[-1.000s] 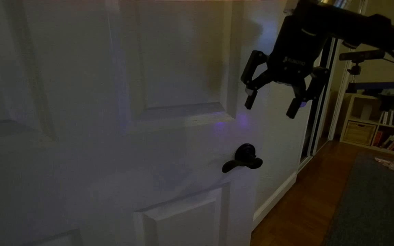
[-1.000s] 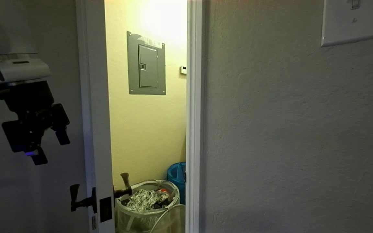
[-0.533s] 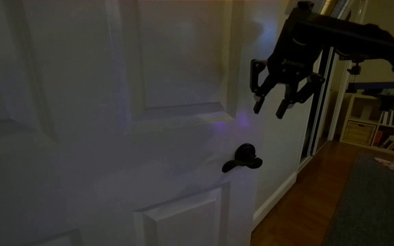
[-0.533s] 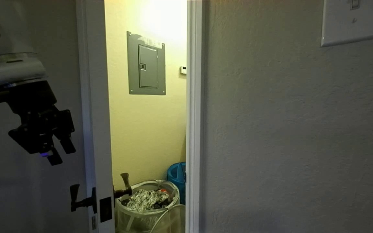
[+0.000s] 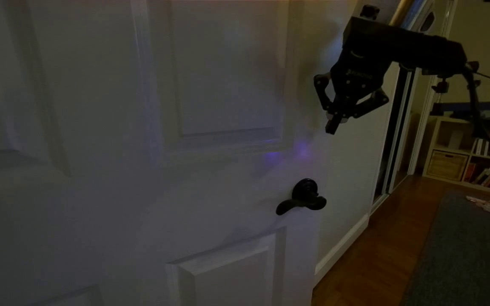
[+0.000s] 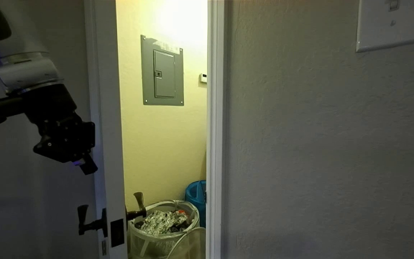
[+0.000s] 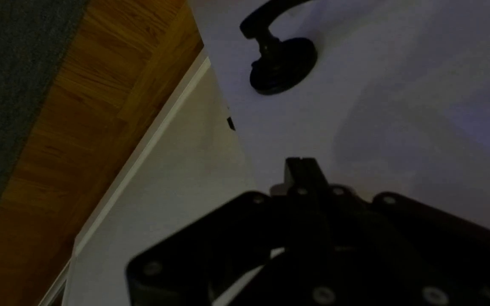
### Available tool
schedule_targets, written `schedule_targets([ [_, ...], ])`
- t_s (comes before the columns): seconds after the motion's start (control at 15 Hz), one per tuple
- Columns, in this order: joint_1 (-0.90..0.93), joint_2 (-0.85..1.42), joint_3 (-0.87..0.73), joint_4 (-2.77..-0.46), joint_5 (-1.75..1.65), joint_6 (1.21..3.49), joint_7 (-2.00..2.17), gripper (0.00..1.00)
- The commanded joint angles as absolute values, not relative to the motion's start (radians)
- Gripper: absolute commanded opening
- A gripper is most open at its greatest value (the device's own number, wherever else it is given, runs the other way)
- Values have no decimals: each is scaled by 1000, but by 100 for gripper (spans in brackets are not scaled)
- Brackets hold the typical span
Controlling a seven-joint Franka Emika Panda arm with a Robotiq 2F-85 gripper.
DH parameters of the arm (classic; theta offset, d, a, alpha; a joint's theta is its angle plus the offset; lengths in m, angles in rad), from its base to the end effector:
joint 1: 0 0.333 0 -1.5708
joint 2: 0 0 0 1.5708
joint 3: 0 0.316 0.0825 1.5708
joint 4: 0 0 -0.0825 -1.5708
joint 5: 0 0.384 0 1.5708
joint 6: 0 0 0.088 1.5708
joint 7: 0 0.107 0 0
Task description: Close the door
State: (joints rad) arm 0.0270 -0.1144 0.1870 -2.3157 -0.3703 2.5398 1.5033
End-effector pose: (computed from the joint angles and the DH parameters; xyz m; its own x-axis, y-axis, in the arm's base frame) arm 0.5098 0.1166 0.4231 0.4594 -0.8248 0.3297 -0.7969 -0.5467 -0.2571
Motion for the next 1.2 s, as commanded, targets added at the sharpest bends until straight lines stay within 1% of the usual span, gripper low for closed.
schedule_targets([
  [0.0, 13, -76, 173, -2275, -440, 2571, 1573, 2],
  [0.2, 18, -43, 161, -2235, -463, 2569, 1579, 4],
  [0.53, 31, 34, 124, -2140, -492, 2571, 1559, 3],
  [1.13, 61, 205, 43, -1934, -445, 2612, 1487, 3],
])
